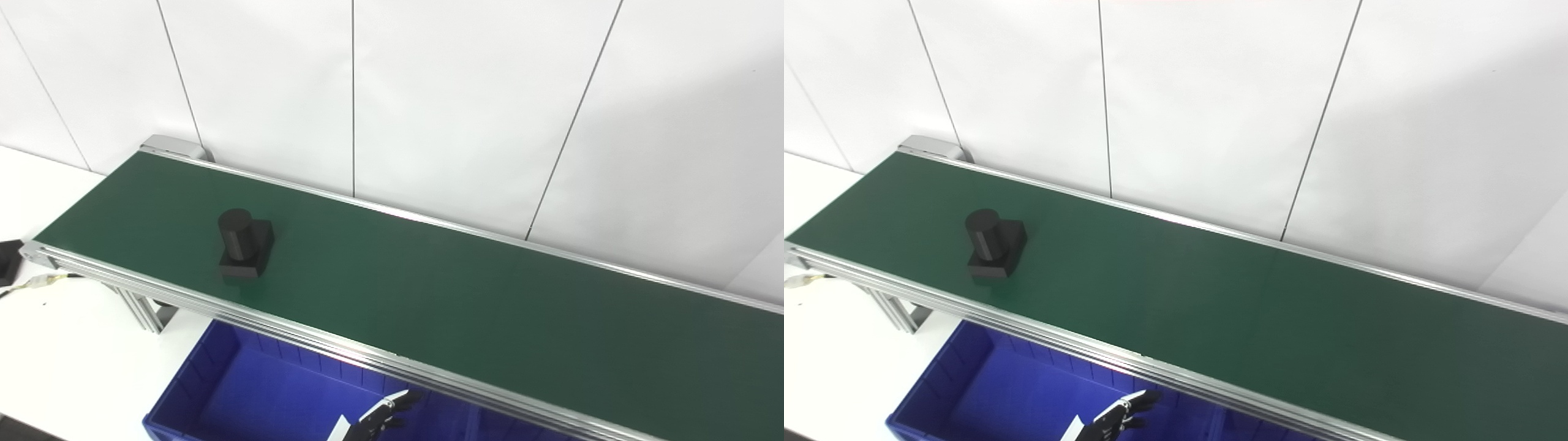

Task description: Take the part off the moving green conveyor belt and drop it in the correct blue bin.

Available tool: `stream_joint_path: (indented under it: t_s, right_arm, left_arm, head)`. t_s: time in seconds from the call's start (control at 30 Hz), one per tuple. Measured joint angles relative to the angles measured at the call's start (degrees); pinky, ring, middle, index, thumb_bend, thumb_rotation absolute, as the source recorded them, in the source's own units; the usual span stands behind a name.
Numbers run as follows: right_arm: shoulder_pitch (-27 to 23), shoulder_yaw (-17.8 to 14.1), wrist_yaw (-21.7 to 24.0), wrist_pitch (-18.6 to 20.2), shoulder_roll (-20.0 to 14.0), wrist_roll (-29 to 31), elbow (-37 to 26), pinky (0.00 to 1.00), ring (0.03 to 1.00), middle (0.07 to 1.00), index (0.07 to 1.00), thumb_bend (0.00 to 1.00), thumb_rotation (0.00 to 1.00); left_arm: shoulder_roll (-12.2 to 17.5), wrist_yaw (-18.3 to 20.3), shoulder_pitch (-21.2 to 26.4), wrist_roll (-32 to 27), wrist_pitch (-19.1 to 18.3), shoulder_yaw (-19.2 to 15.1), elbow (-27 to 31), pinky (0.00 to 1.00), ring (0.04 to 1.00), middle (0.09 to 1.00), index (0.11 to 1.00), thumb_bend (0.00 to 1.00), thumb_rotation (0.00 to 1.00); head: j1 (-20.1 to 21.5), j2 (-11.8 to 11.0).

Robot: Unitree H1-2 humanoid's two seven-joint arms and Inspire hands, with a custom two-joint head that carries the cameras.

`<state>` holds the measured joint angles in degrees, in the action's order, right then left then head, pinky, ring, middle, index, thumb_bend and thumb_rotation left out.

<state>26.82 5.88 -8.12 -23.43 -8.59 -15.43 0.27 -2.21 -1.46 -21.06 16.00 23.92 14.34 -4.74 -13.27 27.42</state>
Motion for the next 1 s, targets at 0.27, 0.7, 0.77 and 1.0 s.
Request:
stream_joint_path:
  t_s: [0.27,0.7,0.77,1.0]
  right_arm:
    - [-1.1,2.9,-5.4,-0.1,-2.6,-2.2,2.1,0.77,0.815,0.871,0.977,0.71,0.25]
    - [-4.8,5.8,-7.1,-0.3,-5.6,-2.9,-13.6,0.83,0.851,0.877,0.954,0.83,0.36]
    - [-6.4,5.2,-4.8,0.4,-5.4,-2.7,-17.7,0.82,0.854,0.883,0.948,0.83,0.37]
    - [-14.4,3.0,1.7,4.6,-4.4,-3.8,-20.6,0.79,0.842,0.889,0.944,0.82,0.48]
  left_arm:
    - [0.5,0.1,0.9,1.1,-0.6,0.5,-0.8,0.84,0.886,0.874,0.830,1.00,0.34]
    - [-0.3,-0.6,2.0,2.0,-0.2,1.7,-4.3,0.86,0.897,0.878,0.835,1.00,0.34]
    - [-0.3,-0.8,2.2,2.0,0.1,2.3,-4.4,0.87,0.898,0.879,0.839,1.00,0.34]
    - [0.4,-4.6,3.8,2.3,0.4,4.7,-6.1,0.83,0.871,0.861,0.837,1.00,0.36]
  head:
    - [-0.8,-0.8]
    - [0.0,-0.2]
    - [0.2,-0.1]
    - [-0.9,-0.3]
